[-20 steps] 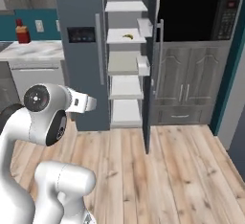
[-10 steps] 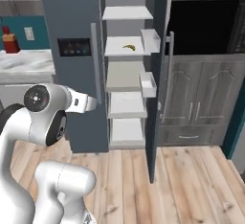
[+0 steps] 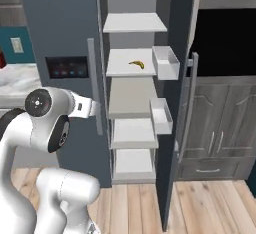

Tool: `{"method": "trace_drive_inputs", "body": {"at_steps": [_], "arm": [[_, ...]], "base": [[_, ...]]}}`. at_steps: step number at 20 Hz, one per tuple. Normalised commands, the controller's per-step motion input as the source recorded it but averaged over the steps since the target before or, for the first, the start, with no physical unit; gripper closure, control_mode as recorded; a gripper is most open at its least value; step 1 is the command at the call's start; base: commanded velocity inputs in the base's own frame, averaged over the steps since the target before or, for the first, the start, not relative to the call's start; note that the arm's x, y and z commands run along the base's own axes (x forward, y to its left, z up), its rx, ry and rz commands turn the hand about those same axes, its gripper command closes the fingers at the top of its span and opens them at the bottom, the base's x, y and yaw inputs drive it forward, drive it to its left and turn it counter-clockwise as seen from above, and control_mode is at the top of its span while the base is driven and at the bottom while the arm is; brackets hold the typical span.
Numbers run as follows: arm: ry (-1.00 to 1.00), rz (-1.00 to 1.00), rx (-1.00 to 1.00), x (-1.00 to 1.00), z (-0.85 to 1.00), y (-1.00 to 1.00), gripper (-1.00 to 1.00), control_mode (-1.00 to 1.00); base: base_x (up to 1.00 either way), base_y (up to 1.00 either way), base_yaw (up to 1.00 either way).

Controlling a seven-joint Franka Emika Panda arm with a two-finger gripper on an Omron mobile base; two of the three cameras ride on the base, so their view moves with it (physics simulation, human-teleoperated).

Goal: Retrieve the mango and banana from the fridge and place them into the bowl on the dining table.

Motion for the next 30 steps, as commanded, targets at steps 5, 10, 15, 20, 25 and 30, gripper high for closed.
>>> {"method": "trace_drive_inputs", "body": {"at_steps": [5, 10, 15, 20, 25, 30], "arm": [[0.0, 0.0, 0.0, 0.0, 0.0, 0.0, -1.0, 1.0], [0.0, 0.0, 0.0, 0.0, 0.0, 0.0, -1.0, 1.0], [0.0, 0.0, 0.0, 0.0, 0.0, 0.0, -1.0, 1.0], [0.0, 0.0, 0.0, 0.0, 0.0, 0.0, -1.0, 1.0], [0.0, 0.0, 0.0, 0.0, 0.0, 0.0, -1.0, 1.0], [0.0, 0.0, 0.0, 0.0, 0.0, 0.0, -1.0, 1.0]], "base": [[0.76, -0.12, 0.0], [0.22, -0.47, 0.0], [0.04, -0.58, 0.0], [0.67, -0.02, 0.0], [0.92, 0.09, 0.0], [0.31, -0.09, 0.0]]}}
